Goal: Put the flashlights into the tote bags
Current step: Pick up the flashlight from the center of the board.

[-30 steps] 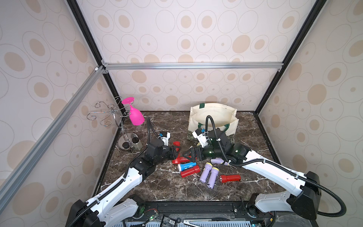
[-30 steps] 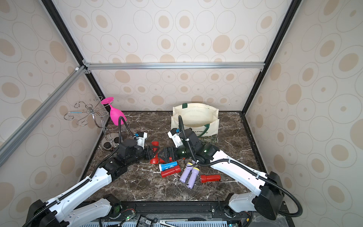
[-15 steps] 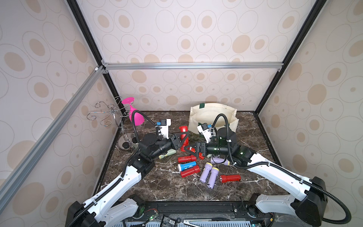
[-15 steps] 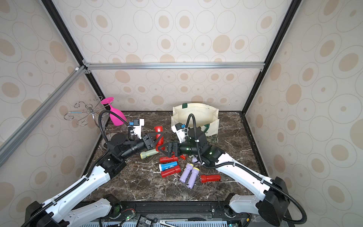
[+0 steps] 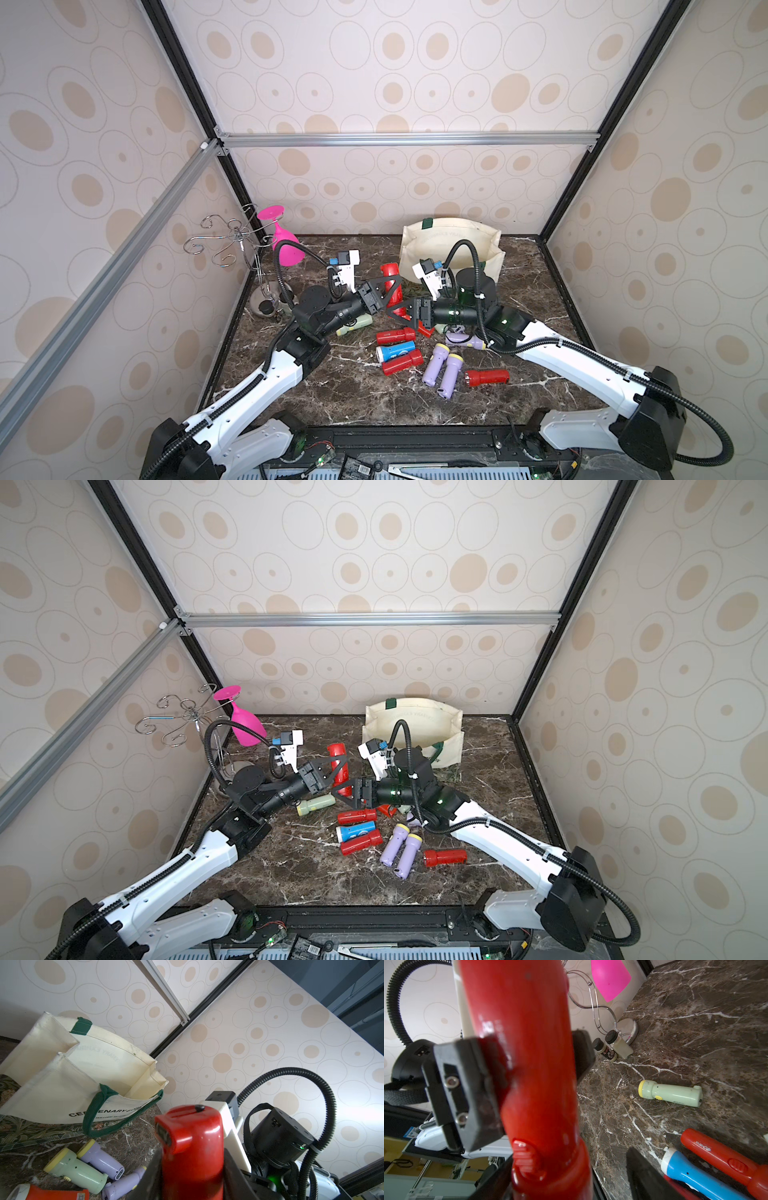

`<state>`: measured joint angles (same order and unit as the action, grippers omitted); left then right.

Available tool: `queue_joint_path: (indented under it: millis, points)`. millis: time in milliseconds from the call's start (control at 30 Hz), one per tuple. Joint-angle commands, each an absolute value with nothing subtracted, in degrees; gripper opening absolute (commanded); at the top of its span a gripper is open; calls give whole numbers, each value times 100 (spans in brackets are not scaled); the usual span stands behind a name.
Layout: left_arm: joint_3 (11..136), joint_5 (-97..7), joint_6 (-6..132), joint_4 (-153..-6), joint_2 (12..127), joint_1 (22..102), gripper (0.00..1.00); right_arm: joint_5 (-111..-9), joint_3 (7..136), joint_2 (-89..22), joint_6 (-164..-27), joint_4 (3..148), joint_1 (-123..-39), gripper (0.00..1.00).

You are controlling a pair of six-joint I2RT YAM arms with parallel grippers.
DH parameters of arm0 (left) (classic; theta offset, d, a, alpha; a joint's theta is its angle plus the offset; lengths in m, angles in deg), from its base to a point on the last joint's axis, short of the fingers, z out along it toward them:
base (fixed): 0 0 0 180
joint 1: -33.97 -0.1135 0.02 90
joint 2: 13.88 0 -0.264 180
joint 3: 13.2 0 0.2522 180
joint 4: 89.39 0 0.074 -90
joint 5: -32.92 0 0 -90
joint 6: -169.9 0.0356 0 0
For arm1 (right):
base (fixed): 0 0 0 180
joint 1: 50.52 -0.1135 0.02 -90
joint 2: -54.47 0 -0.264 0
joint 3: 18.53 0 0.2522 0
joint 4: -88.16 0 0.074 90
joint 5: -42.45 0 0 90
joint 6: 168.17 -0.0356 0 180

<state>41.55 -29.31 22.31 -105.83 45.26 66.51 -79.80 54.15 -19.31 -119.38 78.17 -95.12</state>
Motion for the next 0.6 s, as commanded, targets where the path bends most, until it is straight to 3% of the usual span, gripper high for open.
queue_joint_path:
  millis: [0, 200, 567]
  points:
    - [4170, -2913, 2044, -11079, 4431, 6673, 2, -8102, 5609, -2004, -12000, 8063, -9487, 70]
    - [4187, -2934, 2032, -11070, 4461, 6670, 2, -8242, 5684, -2107, -12065, 8168, -9473, 63]
    - [4150, -2980, 1983, -11165, 4556, 6665, 3, -8328, 5669, -2091, -12055, 8155, -9383, 26]
